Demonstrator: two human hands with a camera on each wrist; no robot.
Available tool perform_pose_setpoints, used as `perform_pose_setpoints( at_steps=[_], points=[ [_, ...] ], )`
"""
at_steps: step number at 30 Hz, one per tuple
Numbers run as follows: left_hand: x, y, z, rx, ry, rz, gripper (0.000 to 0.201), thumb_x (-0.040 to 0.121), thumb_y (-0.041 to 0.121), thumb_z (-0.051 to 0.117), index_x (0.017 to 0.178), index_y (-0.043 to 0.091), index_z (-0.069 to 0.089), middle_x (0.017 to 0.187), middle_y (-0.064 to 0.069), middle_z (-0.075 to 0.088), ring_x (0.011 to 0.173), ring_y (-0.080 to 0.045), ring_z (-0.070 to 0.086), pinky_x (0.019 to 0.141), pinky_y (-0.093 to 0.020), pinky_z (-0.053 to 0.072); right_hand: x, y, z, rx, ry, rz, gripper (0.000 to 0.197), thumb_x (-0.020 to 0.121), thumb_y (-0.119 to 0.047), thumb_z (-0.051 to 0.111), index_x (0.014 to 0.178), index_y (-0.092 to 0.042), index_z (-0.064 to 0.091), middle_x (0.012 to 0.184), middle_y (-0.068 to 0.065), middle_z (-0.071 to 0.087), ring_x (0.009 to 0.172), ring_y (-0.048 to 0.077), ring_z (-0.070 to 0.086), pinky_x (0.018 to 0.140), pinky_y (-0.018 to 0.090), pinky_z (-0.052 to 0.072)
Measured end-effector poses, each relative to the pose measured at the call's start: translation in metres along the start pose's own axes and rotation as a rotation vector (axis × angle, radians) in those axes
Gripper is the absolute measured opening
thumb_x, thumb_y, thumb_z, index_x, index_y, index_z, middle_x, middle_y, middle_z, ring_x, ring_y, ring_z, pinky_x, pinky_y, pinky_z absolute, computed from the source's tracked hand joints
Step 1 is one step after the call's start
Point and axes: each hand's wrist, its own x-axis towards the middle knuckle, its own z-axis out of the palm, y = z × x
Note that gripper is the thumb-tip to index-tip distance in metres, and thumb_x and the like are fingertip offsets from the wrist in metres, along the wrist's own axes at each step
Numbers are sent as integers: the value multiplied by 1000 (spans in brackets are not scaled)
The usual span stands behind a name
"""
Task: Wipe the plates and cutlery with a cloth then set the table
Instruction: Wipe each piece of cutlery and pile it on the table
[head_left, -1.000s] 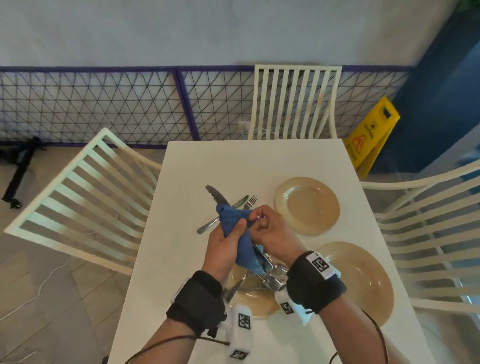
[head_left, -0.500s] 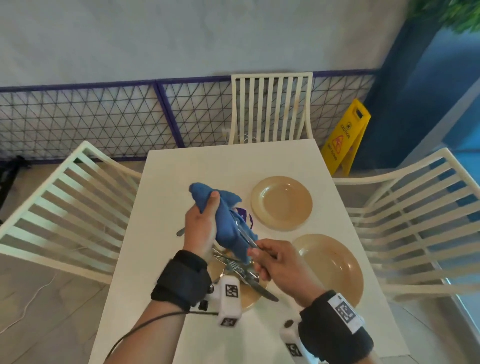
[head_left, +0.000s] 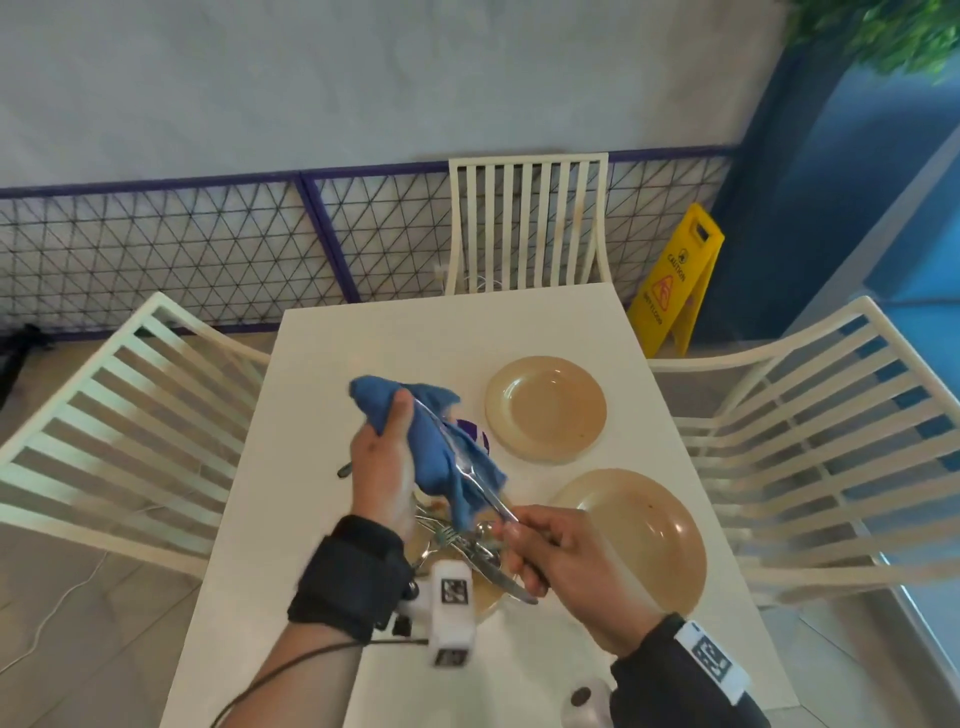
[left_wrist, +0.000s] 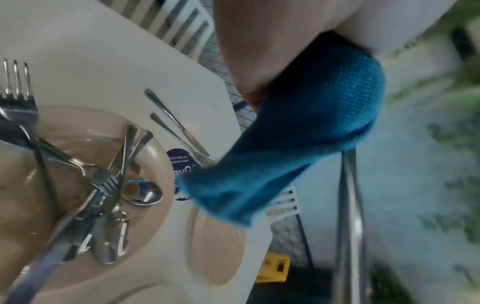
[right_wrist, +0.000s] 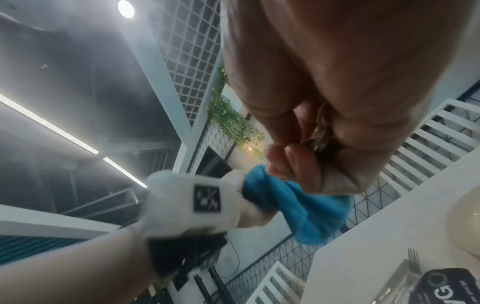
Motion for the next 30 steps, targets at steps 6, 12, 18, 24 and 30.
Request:
perform_pose_setpoints(
  at_steps=[6, 12, 18, 24, 30],
  points=[
    [-31, -34, 16, 90, -173, -48, 45, 96, 48, 60, 109, 6, 71, 96, -16, 77, 89, -33, 74, 87, -50, 60, 11, 1, 7, 55, 75, 6, 24, 101, -5, 52, 84, 5, 65, 62, 5, 54, 51, 12, 41, 49, 24, 32],
    [-36, -42, 1, 240, -241, -49, 21, 101, 32, 59, 108, 15, 70, 93, -7, 80, 90, -25, 77, 87, -44, 60, 31, 4, -2, -232, 18, 33, 20, 99, -15, 58, 87, -10, 73, 77, 7, 73, 65, 23, 66, 66, 32, 57],
    [-25, -41, -19, 499, -440, 83, 23, 99, 31, 62, 99, 11, 71, 84, -7, 77, 79, -20, 74, 72, -30, 59, 64, -30, -4, -135, 151, -81, 17, 98, -36, 59, 104, -26, 71, 97, -1, 74, 85, 14, 68, 75, 29, 58],
    [-25, -43, -31, 540, -561, -44, 12, 93, 21, 69, 94, 9, 68, 79, -3, 71, 74, -17, 69, 69, -30, 55, 105, -29, 14, 62, 274, -67, 21, 96, -14, 64, 77, -7, 72, 68, 9, 55, 62, 15, 48, 61, 27, 44],
    [3, -37, -66, 597, -522, -84, 11, 87, 31, 73, 83, 21, 70, 73, -1, 74, 67, -17, 69, 72, -38, 58, 130, -23, 26, 188, 275, 3, 20, 98, -12, 60, 88, 2, 70, 72, 12, 54, 59, 14, 45, 61, 28, 41]
  ],
)
